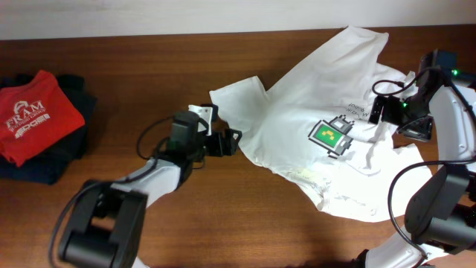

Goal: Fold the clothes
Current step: 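Drag the white T-shirt leftward to the table center with the right gripper, then grasp the T-shirt's lower left hem with the left gripper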

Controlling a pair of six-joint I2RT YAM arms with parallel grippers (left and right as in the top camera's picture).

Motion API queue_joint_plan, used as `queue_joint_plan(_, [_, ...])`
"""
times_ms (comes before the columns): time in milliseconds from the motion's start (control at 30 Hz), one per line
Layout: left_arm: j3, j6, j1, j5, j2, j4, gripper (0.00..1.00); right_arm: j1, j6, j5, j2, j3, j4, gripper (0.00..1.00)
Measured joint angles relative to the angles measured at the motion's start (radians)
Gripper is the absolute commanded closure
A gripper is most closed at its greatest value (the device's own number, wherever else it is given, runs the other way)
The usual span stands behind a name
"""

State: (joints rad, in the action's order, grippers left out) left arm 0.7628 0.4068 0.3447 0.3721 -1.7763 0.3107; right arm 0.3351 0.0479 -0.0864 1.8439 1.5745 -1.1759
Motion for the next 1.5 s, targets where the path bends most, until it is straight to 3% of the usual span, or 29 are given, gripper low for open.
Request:
queue_joint_plan(100, [0.006,0.116,0.032,0.005,-0.082,0.075,0.19,0.0,0.0,0.0,-0.001,0.0,0.001,0.01])
queue_joint_plan(167, [0.011,0.171,0.054,0.005,-0.101,0.099,0.44,0.0,0.0,0.0,-0.001,0.0,0.002,0.01])
queue_joint_plan(200, [0.013,0.192,0.068,0.006,-0.108,0.106,0.66,0.0,0.0,0.0,-0.001,0.0,0.002,0.01])
queue_joint_plan(233, [0.012,0.216,0.085,0.007,-0.122,0.116,0.71,0.0,0.0,0.0,-0.001,0.0,0.002,0.01])
queue_joint_plan(300, [0.011,0.23,0.105,0.003,-0.128,0.147,0.99,0.0,0.0,0.0,-0.001,0.0,0.001,0.01])
queue_joint_plan(533, [0.009,0.241,0.085,-0.055,-0.13,0.208,0.99,0.0,-0.001,0.003,-0.001,0.0,0.001,0.01])
queue_joint_plan(700, [0.154,0.192,-0.18,-0.076,-0.135,0.135,0.99,0.0,0.0,0.008,-0.001,0.0,0.0,0.01])
queue_joint_plan(733, [0.212,0.183,-0.238,-0.079,-0.138,0.107,0.89,0.0,0.0,0.008,-0.001,0.0,-0.002,0.01])
queue_joint_plan(800, [0.32,0.16,-0.33,-0.09,-0.139,0.039,0.76,0.0,0.0,0.008,-0.001,0.0,-0.002,0.01])
queue_joint_plan(833, [0.425,0.15,-0.402,-0.096,-0.139,-0.057,0.24,0.0,0.0,0.008,-0.001,0.0,-0.002,0.01])
queue_joint_plan(867, [0.485,0.148,-0.442,-0.096,-0.138,-0.125,0.01,0.0,0.0,0.008,-0.001,0.0,-0.002,0.01])
queue_joint_plan(1000, [0.569,0.134,-0.492,-0.047,-0.138,-0.438,0.01,0.0,0.0,0.008,-0.001,0.0,-0.002,0.01])
queue_joint_plan(1167, [0.558,0.13,-0.439,0.006,-0.139,-1.007,0.01,0.0,0.0,0.011,-0.001,0.0,-0.002,0.01])
queue_joint_plan(1267, [0.557,0.131,-0.399,0.017,-0.139,-1.235,0.01,0.0,-0.001,0.011,-0.002,0.0,-0.003,0.01])
queue_joint_plan(1500, [0.556,0.135,-0.327,0.02,-0.141,-1.402,0.01,0.0,0.0,0.011,-0.003,0.0,-0.002,0.01])
